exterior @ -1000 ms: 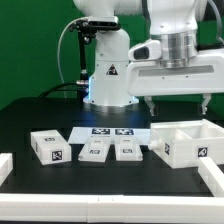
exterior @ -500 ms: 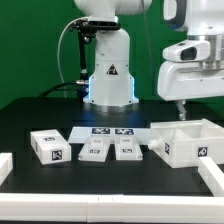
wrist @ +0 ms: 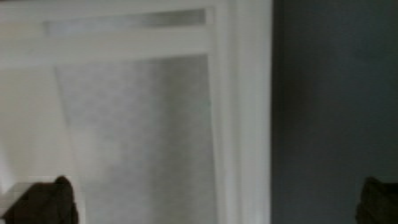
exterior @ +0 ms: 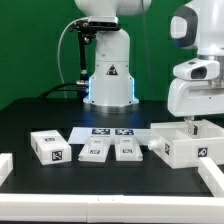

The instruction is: Assemble cabinet

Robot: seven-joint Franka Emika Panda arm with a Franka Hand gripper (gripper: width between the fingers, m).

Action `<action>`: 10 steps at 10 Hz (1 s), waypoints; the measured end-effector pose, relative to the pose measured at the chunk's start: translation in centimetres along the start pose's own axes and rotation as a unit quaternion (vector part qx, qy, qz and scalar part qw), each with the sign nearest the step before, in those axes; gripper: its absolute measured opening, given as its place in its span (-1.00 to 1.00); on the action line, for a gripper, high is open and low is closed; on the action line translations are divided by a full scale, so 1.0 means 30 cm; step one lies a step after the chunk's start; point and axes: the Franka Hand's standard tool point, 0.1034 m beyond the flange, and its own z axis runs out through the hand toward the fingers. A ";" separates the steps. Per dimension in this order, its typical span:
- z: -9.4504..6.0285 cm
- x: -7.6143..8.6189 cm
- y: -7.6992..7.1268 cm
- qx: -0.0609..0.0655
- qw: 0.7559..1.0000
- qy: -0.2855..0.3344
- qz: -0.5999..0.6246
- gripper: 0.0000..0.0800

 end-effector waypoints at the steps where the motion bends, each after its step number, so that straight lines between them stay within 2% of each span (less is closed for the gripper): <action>1: 0.003 -0.006 -0.019 0.000 1.000 -0.001 0.004 0.99; 2: 0.004 -0.007 -0.020 0.000 1.000 -0.001 0.001 0.99; 4: 0.004 -0.006 -0.017 0.000 1.000 -0.001 0.002 0.34; 5: 0.004 -0.006 -0.017 0.000 1.000 -0.001 0.002 0.34; 6: 0.004 -0.006 -0.017 0.000 1.000 -0.001 0.002 -0.12; 7: 0.004 -0.006 -0.017 0.000 1.000 -0.001 0.002 -0.46; 8: 0.004 -0.006 -0.015 0.000 1.000 -0.001 0.003 -0.46; 9: -0.003 -0.005 0.000 -0.002 1.000 -0.001 0.020 -0.78; 10: -0.018 -0.006 0.006 -0.002 0.999 0.002 0.051 -0.78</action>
Offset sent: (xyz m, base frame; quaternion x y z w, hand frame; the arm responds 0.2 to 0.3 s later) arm 0.0000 0.0000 0.0000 0.0000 0.0000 0.0000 1.0000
